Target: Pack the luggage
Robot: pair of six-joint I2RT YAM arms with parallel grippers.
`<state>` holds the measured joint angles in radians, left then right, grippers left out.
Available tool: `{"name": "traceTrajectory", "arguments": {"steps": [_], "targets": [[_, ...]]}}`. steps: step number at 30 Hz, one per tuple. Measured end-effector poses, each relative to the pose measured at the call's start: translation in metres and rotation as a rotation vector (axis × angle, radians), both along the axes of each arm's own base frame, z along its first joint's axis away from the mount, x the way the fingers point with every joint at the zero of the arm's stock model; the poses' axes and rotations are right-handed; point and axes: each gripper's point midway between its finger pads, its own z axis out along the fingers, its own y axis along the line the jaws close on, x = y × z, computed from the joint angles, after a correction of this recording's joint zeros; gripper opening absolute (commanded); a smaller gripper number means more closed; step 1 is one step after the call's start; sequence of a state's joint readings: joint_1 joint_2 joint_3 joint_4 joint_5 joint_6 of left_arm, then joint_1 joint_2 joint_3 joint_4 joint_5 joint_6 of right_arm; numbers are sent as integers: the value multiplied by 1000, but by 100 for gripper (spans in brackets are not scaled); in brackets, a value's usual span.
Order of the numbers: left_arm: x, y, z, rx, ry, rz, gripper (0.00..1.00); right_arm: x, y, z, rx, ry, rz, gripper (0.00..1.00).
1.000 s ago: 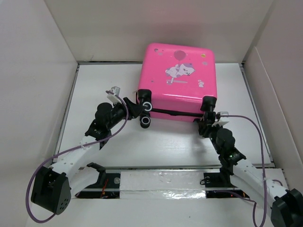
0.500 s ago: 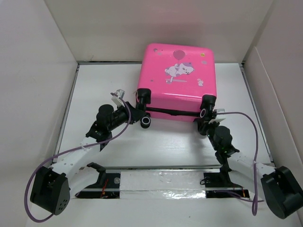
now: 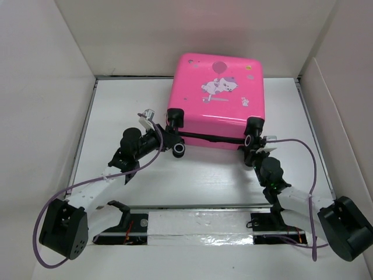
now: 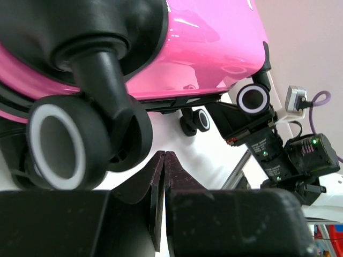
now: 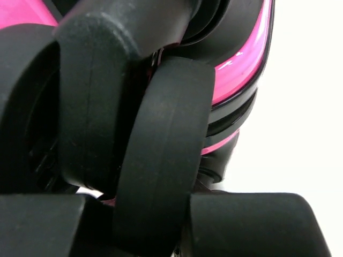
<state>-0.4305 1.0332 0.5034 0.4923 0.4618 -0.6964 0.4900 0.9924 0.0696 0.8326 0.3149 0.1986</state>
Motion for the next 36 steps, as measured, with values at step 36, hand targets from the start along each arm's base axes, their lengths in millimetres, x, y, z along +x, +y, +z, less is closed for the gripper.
{"name": "traceTrajectory", "arguments": {"steps": [36], "targets": [[-7, -290, 40, 55, -181, -518, 28, -48, 58, 28, 96, -73, 174, 0]]}}
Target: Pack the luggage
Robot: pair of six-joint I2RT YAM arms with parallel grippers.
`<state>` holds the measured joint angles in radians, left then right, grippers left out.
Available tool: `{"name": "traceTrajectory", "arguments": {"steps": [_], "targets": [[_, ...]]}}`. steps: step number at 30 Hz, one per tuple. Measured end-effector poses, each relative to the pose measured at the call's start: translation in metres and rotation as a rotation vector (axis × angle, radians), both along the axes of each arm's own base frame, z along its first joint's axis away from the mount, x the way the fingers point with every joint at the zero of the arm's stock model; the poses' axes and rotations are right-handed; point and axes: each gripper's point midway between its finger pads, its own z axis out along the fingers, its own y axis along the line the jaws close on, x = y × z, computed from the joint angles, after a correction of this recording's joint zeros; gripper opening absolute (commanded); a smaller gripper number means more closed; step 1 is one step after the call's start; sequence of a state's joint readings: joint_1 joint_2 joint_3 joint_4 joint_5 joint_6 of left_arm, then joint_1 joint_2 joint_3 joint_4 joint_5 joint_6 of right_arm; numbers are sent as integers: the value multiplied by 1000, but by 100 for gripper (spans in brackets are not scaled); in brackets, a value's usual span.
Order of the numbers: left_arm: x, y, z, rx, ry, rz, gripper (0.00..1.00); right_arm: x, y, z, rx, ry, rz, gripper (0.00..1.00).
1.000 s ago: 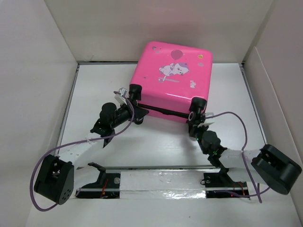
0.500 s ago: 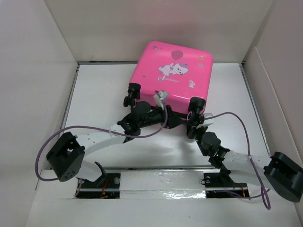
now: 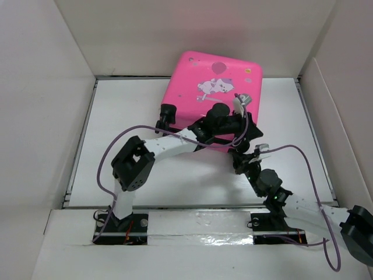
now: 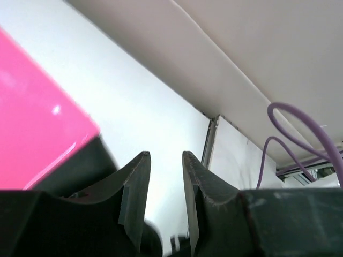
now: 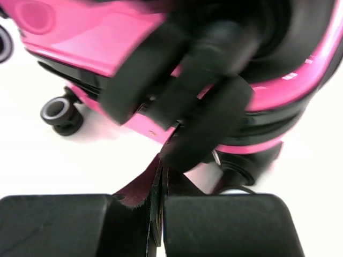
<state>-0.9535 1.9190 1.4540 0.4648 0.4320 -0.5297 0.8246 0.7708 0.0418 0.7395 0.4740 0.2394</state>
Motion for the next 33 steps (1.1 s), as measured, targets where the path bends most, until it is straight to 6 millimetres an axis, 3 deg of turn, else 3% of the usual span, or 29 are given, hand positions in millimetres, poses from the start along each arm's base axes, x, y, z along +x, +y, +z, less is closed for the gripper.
{"name": "traceTrajectory", "arguments": {"steps": [6, 11, 14, 17, 20, 22, 23, 27, 28, 32, 33], "targets": [[4, -39, 6, -20, -2, -55, 26, 1, 15, -9, -12, 4, 24, 0], [7, -42, 8, -22, 21, -83, 31, 3, 25, -35, -71, 51, 13, 0], [8, -11, 5, -8, 35, -45, 38, 6, 22, -40, -78, 57, -21, 0], [5, 51, 6, -7, 54, 36, 44, 7, 18, -34, -53, 48, -44, 0], [15, 120, 2, -12, 60, 198, 38, 7, 17, -19, -7, 23, -51, 0], [17, 147, -6, -6, 58, 284, 35, 7, 15, -8, 25, 4, -57, 0], [14, 152, -11, 2, 61, 299, 34, 6, 13, -1, 47, -5, -64, 0], [-3, 150, -46, 61, 102, 278, 32, -1, -1, 24, 137, -38, -91, 35], [-5, 146, -56, 78, 117, 262, 32, -3, -5, 28, 152, -39, -98, 39], [-6, 124, -85, 129, 159, 211, 33, -6, -26, 28, 182, -11, -151, 38], [-5, 114, -87, 133, 168, 189, 33, -7, -31, 28, 188, -8, -163, 31]]}}
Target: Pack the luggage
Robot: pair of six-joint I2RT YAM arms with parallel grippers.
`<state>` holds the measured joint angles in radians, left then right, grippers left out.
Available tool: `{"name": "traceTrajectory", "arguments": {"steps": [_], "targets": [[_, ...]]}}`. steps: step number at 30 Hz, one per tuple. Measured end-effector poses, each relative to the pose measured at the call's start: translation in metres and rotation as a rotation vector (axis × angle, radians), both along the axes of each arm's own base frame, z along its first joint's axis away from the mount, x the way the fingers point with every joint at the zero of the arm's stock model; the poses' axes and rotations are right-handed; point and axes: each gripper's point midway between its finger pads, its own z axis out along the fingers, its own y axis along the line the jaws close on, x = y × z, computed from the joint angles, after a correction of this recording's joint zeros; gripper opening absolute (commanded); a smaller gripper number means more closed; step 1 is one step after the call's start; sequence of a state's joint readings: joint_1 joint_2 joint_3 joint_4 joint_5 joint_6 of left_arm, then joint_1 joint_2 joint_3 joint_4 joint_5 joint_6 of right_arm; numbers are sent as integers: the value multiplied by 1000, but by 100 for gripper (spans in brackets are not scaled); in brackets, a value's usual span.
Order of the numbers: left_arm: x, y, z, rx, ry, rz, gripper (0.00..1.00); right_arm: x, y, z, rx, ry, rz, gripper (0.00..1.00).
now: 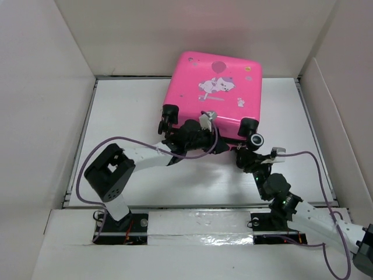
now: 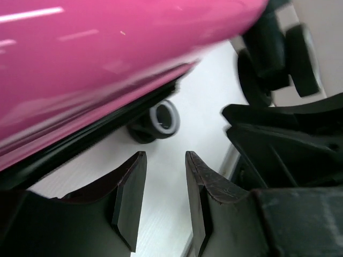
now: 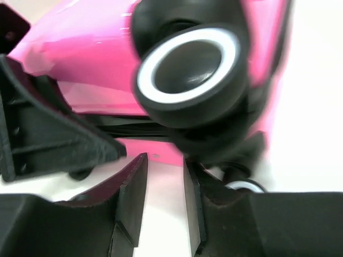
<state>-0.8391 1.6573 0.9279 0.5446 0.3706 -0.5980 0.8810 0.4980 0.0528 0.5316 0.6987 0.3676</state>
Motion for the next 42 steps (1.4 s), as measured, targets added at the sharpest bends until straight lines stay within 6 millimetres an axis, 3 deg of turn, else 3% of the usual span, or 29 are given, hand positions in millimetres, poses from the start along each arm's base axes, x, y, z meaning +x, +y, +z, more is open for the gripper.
{"name": "traceTrajectory", "arguments": {"steps": [2, 3, 4, 8, 11, 12, 15, 18, 23, 25, 29, 34, 38, 42], "targets": [[-6, -21, 3, -11, 5, -55, 33, 1, -10, -2, 1, 11, -30, 19], [-10, -35, 8, -25, 1, -88, 33, 2, -14, -5, -4, 19, -44, 4], [-15, -48, 15, -42, -5, -123, 33, 3, -17, -8, -12, 29, -54, 0], [-8, -83, 47, -111, -55, -171, 33, 9, -21, -24, -62, 74, -68, 0], [0, -93, 53, -108, -59, -187, 33, 16, -21, -45, -134, 130, -70, 9], [3, -98, 54, -106, -59, -192, 33, 19, -22, -51, -155, 145, -75, 20], [10, -114, 60, -112, -62, -212, 33, 25, -24, -71, -212, 195, -78, 36], [12, -130, 66, -130, -64, -240, 36, 34, -29, -73, -204, 193, -105, 45], [2, -135, 69, -138, -64, -265, 55, 45, -42, -62, -161, 155, -166, 54], [-6, -121, 63, -127, -54, -256, 62, 48, -50, -57, -141, 142, -199, 56], [-17, -71, 59, -92, -45, -182, 64, 54, -64, -56, -118, 141, -240, 64], [-12, 2, 83, -101, -137, 8, 62, 60, -68, -60, -120, 148, -239, 68], [-26, 46, 102, -129, -212, 108, 60, 64, -69, -56, -133, 133, -235, 68], [-31, 88, 95, -108, -239, 233, 61, 72, -71, -46, -142, 112, -248, 67]]}}
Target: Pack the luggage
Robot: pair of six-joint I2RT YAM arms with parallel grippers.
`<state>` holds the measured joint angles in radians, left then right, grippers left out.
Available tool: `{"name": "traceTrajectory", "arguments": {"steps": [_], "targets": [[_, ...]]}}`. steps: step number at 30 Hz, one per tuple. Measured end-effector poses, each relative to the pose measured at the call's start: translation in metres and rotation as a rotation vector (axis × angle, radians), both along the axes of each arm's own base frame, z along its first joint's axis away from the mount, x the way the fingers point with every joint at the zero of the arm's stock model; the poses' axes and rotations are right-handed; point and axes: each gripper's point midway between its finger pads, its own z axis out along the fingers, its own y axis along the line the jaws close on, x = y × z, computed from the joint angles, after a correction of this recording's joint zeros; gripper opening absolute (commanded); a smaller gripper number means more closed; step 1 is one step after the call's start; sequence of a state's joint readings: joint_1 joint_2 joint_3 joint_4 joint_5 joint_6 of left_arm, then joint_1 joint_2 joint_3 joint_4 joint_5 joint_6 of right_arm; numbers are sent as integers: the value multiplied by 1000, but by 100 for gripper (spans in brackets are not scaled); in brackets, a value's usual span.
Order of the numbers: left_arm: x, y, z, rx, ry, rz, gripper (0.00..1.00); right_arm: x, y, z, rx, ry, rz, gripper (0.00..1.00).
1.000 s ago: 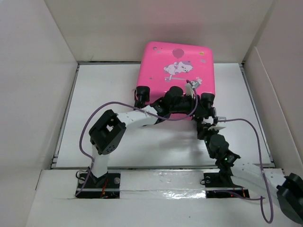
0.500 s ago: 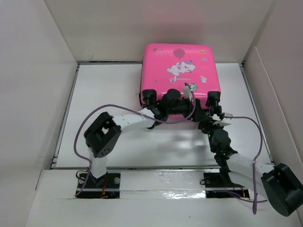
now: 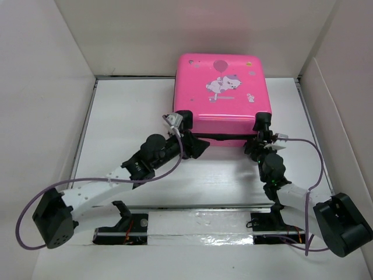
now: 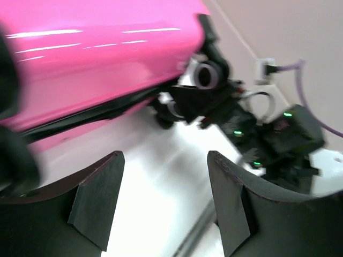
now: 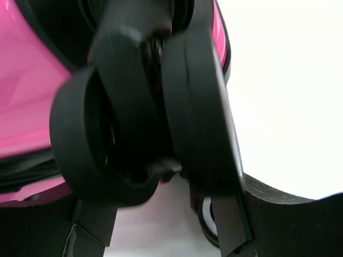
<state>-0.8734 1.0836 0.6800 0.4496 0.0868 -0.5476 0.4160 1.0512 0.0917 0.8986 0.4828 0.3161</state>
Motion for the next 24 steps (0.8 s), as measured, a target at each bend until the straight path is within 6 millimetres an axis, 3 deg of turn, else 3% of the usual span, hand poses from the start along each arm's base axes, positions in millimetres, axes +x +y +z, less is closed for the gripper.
{"name": "traceTrajectory", "arguments": {"steps": [5, 6, 8, 9, 12, 15, 24], "targets": [[17, 60, -27, 62, 25, 241, 76, 7, -1, 3, -27, -2, 5, 58], [23, 72, -32, 71, 38, 290, 79, 9, -1, 4, -28, -6, 10, 49], [31, 90, -42, 89, 61, 358, 86, 12, 2, 4, -35, -10, 26, 40], [36, 99, -48, 100, 72, 394, 87, 14, 3, 3, -38, -11, 29, 26], [49, 120, -58, 124, 89, 480, 87, 18, 4, 5, -39, -25, 42, 11], [59, 126, -61, 130, 85, 507, 86, 21, 6, 4, -44, -27, 54, 0], [68, 96, -76, 153, 87, 378, 79, 15, 9, 4, -49, -38, 72, 0]]}}
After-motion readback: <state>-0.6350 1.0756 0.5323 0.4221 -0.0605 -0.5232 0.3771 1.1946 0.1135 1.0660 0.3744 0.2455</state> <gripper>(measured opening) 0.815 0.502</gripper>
